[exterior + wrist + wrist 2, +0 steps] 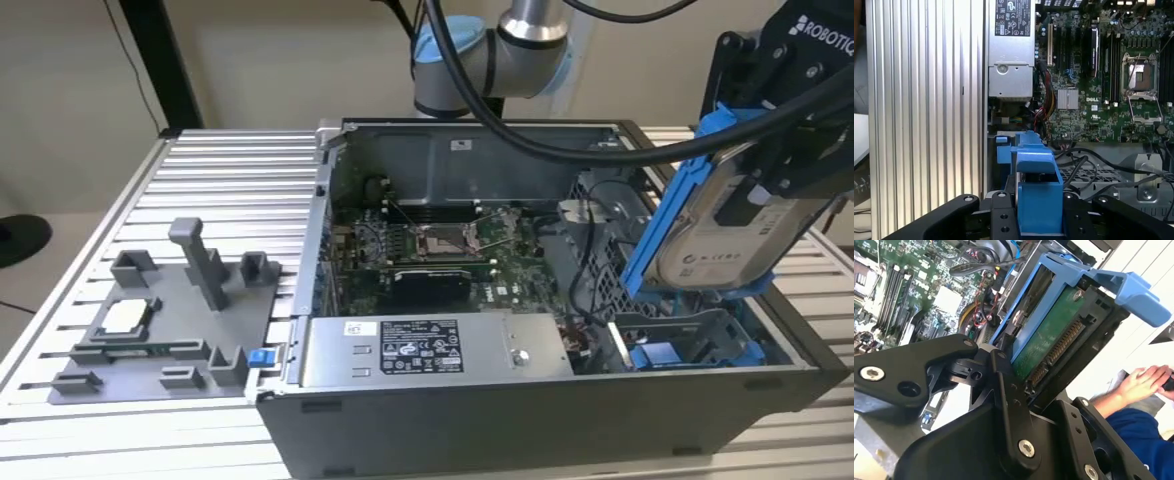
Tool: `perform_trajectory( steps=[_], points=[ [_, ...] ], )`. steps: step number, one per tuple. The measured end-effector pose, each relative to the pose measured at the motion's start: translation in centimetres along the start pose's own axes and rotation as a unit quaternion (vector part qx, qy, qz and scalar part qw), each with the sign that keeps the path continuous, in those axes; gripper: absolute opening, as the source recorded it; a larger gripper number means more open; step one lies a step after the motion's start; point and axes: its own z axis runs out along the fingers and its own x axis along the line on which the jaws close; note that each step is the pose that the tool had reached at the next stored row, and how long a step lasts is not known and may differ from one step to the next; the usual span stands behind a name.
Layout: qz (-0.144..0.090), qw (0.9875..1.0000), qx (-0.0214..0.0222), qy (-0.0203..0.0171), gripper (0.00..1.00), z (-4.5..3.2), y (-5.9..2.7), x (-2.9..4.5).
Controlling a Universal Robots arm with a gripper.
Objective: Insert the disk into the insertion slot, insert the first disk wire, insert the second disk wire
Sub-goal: 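Insert the disk into the insertion slot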
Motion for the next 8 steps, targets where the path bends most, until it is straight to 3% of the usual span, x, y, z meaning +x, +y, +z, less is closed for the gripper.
perform_trajectory(
  steps=[8],
  points=[
    [0.0,1.0,0.0,-0.0001,0.0,0.04,0.0,0.0]
  ],
)
